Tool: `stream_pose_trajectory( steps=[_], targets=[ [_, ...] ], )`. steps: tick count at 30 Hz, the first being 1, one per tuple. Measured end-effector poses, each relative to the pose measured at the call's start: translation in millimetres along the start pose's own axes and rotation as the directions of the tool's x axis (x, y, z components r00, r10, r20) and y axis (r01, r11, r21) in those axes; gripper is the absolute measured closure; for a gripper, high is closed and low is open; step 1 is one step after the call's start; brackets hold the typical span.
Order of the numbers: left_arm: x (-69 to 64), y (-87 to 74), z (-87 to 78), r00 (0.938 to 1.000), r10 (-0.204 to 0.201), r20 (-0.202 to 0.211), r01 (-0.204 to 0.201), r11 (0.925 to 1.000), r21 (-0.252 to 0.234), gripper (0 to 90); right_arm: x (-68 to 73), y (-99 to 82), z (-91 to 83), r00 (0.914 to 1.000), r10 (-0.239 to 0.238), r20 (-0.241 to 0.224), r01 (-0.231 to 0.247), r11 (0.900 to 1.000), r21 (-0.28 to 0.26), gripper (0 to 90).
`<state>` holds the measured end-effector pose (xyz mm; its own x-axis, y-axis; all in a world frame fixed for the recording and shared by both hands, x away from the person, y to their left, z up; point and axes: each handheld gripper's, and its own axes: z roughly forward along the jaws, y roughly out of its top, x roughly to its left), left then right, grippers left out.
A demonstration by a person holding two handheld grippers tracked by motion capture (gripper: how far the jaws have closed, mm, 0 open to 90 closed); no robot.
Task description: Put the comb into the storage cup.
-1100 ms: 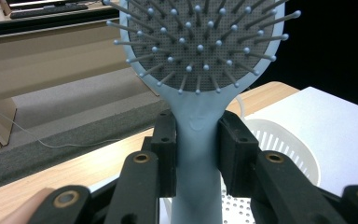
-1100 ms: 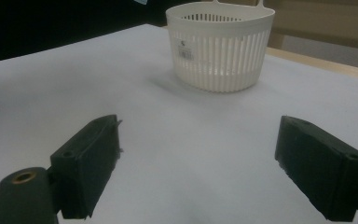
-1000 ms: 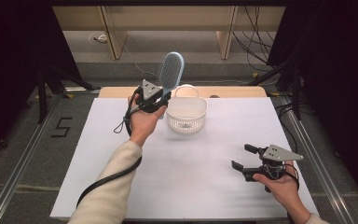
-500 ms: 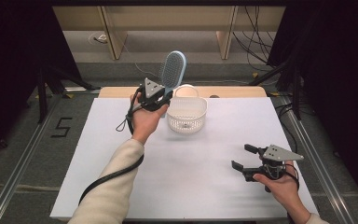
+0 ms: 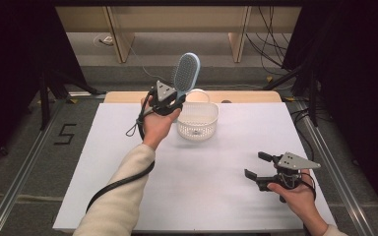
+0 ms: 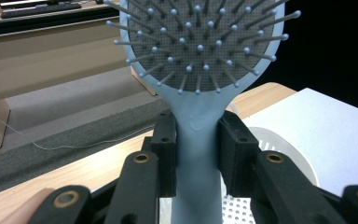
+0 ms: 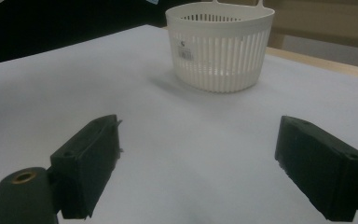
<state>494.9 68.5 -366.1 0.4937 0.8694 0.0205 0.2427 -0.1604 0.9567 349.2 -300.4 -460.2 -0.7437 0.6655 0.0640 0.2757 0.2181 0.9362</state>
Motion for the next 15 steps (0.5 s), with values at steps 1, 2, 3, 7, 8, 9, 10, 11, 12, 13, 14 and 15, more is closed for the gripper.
stream_pose_trajectory(
  steps=[1,2,3,7,8,9,10,11,12,13,14,15],
  targets=[
    [-0.1,0.6,0.2,1.0,0.002,0.0,-0.002,1.0,-0.001,69.9,0.0,0.0,0.0,1.0,0.001,0.0,-0.001,1.0,0.0,15.0],
    [-0.4,1.0,0.5,1.0,-0.002,0.0,0.002,1.0,-0.003,69.9,0.0,0.0,0.1,1.0,0.002,0.0,-0.002,1.0,-0.001,15.0],
    [-0.5,1.6,0.6,1.0,-0.002,0.001,0.002,1.0,-0.002,69.9,0.1,0.0,0.0,1.0,0.002,0.0,-0.002,1.0,0.0,15.0],
    [-1.2,2.6,2.3,1.0,-0.003,0.001,0.003,1.0,-0.005,69.8,0.0,0.0,-0.1,1.0,0.001,0.001,-0.001,1.0,-0.001,15.0],
    [-1.3,2.7,2.7,1.0,-0.004,0.002,0.004,1.0,-0.005,69.9,0.1,0.1,-0.2,1.0,0.002,0.001,-0.002,1.0,-0.001,15.0],
    [-1.5,2.9,3.2,1.0,-0.003,0.003,0.003,1.0,-0.005,69.9,0.0,0.1,-0.1,1.0,0.002,0.0,-0.002,1.0,-0.001,15.0],
    [-1.6,2.9,3.7,1.0,-0.001,0.004,0.001,1.0,-0.004,69.9,0.0,-0.1,0.2,1.0,0.002,-0.001,-0.002,1.0,-0.002,15.0],
    [-1.7,2.8,4.2,1.0,-0.001,0.004,0.001,1.0,-0.002,69.8,-0.1,-0.2,0.2,1.0,0.002,0.0,-0.002,1.0,-0.001,15.0],
    [-2.0,2.6,5.0,1.0,-0.004,0.005,0.004,1.0,-0.002,69.8,-0.3,-0.2,0.2,1.0,0.002,-0.001,-0.002,1.0,-0.002,15.0],
    [-1.8,2.5,5.5,1.0,-0.002,0.006,0.002,1.0,-0.002,69.9,-0.4,-0.2,0.0,1.0,0.003,0.0,-0.003,1.0,-0.001,15.0],
    [-2.0,2.3,6.2,1.0,-0.006,0.007,0.006,1.0,0.0,69.9,-0.4,-0.3,0.0,1.0,0.002,0.001,-0.002,1.0,-0.001,15.0],
    [-2.1,2.1,7.0,1.0,-0.005,0.007,0.005,1.0,0.002,69.9,-0.5,-0.3,0.0,1.0,0.002,0.001,-0.002,1.0,-0.001,15.0]
  ],
)
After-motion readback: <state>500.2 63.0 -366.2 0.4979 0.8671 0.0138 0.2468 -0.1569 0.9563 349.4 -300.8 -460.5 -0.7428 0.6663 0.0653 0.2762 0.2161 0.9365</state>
